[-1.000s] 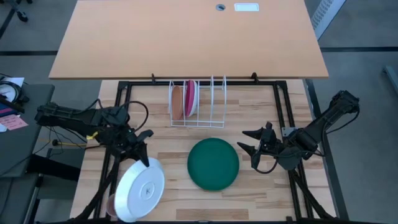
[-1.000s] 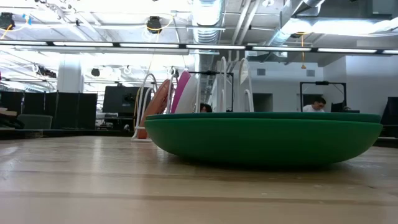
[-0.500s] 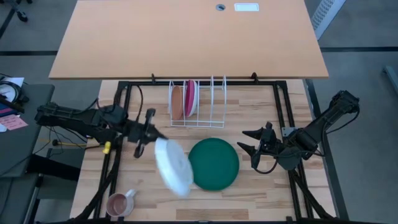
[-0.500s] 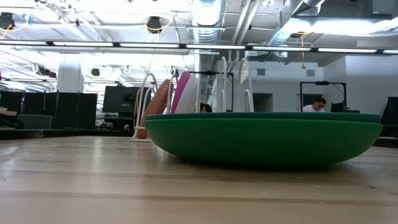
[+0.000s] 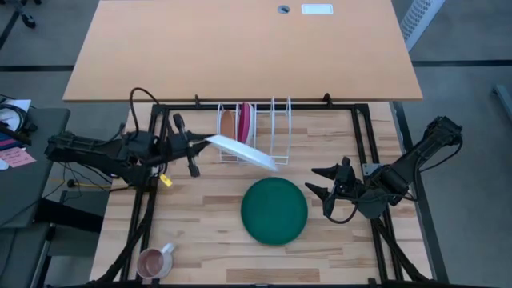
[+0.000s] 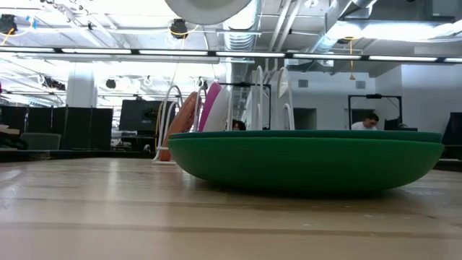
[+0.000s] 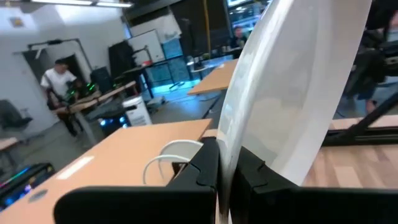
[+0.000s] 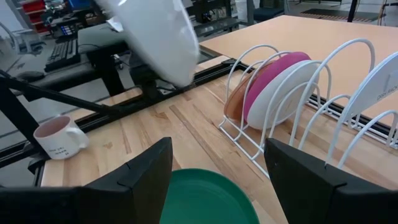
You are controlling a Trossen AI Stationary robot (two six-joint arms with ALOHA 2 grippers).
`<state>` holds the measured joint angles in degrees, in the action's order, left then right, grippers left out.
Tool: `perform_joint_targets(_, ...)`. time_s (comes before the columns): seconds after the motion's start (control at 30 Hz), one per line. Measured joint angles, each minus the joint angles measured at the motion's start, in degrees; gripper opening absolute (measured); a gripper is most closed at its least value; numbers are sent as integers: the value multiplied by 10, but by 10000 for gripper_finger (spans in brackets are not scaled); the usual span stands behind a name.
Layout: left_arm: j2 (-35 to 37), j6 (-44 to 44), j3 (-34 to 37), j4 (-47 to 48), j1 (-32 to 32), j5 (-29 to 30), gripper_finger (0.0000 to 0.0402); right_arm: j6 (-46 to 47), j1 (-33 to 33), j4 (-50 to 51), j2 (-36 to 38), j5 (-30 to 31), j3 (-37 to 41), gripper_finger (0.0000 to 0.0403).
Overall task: Sort dishes
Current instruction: Put the white plate in the dish rack
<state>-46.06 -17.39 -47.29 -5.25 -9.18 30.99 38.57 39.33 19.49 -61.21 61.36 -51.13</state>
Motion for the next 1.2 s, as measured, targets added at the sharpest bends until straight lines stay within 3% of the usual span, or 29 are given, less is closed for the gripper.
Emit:
perform_joint_targets(0.27, -9, 19, 0, -1, 2, -4, 0, 0, 0, -2, 0, 0, 0, 260)
perform_joint_targets(0.7, -24, 13, 0, -4, 8, 79, 0, -29, -1, -28, 0, 0, 0, 260)
perform_joint_targets(0.93, -36, 39, 0, 9, 19, 85, 0, -34, -2, -43, 0, 1, 0, 260)
perform_joint_targets(1.03, -44, 46, 0, 13, 19, 85, 0, -86, -10, -87, -12, 9, 0, 260)
perform_joint_targets(1.2, -65, 85, -39, 82, 19, 87, 0, -277, -23, -233, -64, 22, 0, 260)
